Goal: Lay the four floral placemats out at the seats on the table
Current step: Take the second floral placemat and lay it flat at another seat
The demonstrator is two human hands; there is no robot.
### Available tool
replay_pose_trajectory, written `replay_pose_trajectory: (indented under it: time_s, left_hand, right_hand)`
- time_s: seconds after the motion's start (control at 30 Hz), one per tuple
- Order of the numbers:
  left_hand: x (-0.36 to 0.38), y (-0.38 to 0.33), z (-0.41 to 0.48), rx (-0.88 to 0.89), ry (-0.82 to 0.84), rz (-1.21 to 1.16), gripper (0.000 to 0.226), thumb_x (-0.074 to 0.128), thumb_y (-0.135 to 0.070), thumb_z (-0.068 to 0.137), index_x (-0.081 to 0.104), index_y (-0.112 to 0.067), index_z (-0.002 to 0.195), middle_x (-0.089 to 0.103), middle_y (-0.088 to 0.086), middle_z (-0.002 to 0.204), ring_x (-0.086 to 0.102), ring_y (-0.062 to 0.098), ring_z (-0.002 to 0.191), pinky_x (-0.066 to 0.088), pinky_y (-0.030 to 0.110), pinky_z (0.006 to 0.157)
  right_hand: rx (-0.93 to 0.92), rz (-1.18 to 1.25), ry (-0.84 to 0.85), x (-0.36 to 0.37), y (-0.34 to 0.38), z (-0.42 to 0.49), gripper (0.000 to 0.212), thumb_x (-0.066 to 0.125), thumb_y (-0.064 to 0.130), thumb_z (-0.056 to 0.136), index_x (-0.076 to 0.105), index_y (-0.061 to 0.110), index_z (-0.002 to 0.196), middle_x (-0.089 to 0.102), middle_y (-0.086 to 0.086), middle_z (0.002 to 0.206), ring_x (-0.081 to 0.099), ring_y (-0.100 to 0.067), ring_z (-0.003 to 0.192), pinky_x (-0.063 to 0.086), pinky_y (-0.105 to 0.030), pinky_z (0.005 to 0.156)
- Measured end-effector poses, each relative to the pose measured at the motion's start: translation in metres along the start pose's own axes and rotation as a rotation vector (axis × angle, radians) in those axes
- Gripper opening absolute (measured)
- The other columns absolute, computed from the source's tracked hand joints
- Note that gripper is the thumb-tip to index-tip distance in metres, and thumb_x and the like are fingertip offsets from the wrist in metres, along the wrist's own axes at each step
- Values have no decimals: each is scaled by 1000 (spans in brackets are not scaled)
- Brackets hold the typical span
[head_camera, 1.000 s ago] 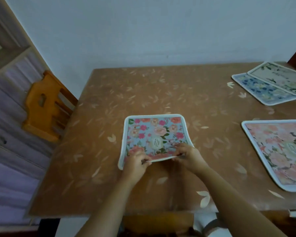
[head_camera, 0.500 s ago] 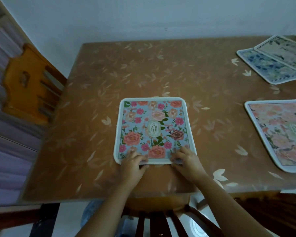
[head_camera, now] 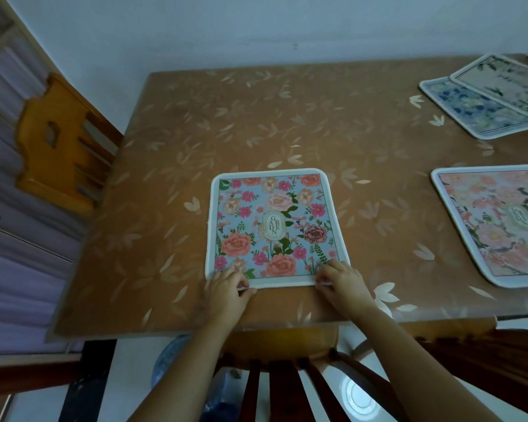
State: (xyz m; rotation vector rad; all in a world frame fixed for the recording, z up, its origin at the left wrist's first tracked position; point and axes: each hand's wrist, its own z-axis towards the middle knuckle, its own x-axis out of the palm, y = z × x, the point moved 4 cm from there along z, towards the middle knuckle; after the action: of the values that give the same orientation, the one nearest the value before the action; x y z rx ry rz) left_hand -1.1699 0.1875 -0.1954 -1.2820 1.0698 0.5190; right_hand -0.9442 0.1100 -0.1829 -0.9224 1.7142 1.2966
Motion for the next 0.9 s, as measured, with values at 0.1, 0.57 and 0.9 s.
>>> replay_pose_trajectory:
  time_s: [0.1, 0.57, 0.9]
  left_hand:
    - [1, -2, -8, 7, -10, -35, 20, 74, -27, 74, 61, -12, 74, 63, 1, 113, 45, 22, 121, 27, 38, 98]
    - [-3, 0, -24, -29, -55, -37, 17, 74, -24, 73, 62, -13, 77, 61, 2, 97, 50, 25, 103, 33, 37, 83]
    - [-7, 4, -22, -6, -31, -6, 21, 74, -28, 73, 58, -14, 73, 58, -1, 84, 51, 22, 90, 34, 35, 76]
  right_hand:
    - [7, 5, 0, 1, -2, -6, 17, 56, 27, 87, 59, 17, 100, 54, -1, 111, 46, -20, 105, 36, -32, 85]
    - [34, 74, -99, 1, -12, -22, 14, 64, 22, 82, 63, 13, 93, 56, -6, 103, 47, -24, 98, 36, -34, 79]
    - [17, 61, -75, -4, -12, -23, 15, 61, 22, 84, 61, 10, 92, 55, -6, 104, 44, -22, 97, 36, -28, 76]
